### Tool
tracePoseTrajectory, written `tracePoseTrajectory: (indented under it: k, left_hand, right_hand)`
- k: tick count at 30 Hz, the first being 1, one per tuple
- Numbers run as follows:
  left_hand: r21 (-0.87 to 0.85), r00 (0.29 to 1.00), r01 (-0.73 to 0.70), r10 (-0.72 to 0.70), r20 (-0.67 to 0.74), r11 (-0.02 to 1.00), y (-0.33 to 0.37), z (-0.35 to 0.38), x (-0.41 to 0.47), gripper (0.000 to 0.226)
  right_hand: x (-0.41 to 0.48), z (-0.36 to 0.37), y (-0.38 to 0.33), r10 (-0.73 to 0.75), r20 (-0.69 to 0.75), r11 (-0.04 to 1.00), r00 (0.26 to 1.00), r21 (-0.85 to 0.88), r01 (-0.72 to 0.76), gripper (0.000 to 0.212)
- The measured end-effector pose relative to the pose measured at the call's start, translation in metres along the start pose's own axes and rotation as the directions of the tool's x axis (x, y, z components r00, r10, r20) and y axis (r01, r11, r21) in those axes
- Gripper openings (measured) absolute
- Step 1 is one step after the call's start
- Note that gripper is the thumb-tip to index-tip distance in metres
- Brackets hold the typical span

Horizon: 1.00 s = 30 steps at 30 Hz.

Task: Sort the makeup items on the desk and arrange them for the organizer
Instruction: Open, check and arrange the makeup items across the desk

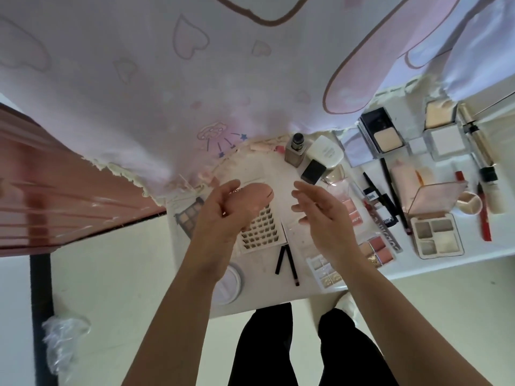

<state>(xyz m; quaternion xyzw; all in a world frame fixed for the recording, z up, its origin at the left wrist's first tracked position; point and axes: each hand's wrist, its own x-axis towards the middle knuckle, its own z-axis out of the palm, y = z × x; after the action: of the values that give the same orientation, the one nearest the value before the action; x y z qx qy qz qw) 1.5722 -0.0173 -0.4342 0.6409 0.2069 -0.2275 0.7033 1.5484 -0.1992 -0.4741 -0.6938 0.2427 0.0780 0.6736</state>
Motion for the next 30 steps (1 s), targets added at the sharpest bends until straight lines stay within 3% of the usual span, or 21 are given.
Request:
tracePoseTrajectory:
  k: [4,8,10,12,13,19,25,30]
  left_hand:
    - [-0.313,0.983,0.136,-0.088,0.164,0.94,-0.01,-0.012,-0.016,0.07]
    - [-0.4,0.978,0.185,-0.127,0.168,0.898,-0.021,-0.019,-0.023,0.09]
    - [-0.416,0.979,0.179,-0.117,0.169,0.892,-0.024,-0.018,-0.028,0.068]
    - [-0.409,0.981,0.162,-0.103,0.162,0.898,-0.022,-0.012,-0.034,0.027]
    - [-0.403,0.983,0.159,-0.105,0.152,0.901,-0.021,-0.008,-0.037,0.022]
    - [-0.393,0.98,0.197,-0.169,0.105,0.898,-0.015,0.008,-0.051,0.056]
    - [-0.252,0.97,0.22,-0.183,0.162,0.943,-0.02,0.02,-0.054,0.051]
    - [-0.132,0.974,0.195,-0.175,0.145,0.972,-0.027,0.02,-0.051,0.054]
  right_hand:
    - [-0.015,-0.009,-0.014,-0.16,0.113,0.987,0.981,0.046,0.156,0.023]
    - [-0.03,-0.015,-0.021,-0.343,0.311,0.922,0.886,-0.068,0.381,0.026]
    - [-0.035,-0.015,-0.02,-0.39,0.396,0.869,0.831,-0.142,0.475,0.029]
    - [-0.038,-0.013,-0.018,-0.416,0.416,0.834,0.809,-0.179,0.521,0.03]
    - [-0.039,-0.012,-0.017,-0.43,0.407,0.824,0.806,-0.188,0.534,0.029]
    - [-0.044,-0.016,-0.015,-0.501,0.411,0.706,0.762,-0.315,0.634,0.041]
    - [-0.039,-0.026,-0.024,-0.474,0.577,0.369,0.665,-0.556,0.745,0.076]
    - [-0.038,-0.026,-0.034,-0.429,0.609,0.451,0.667,-0.496,0.742,0.081]
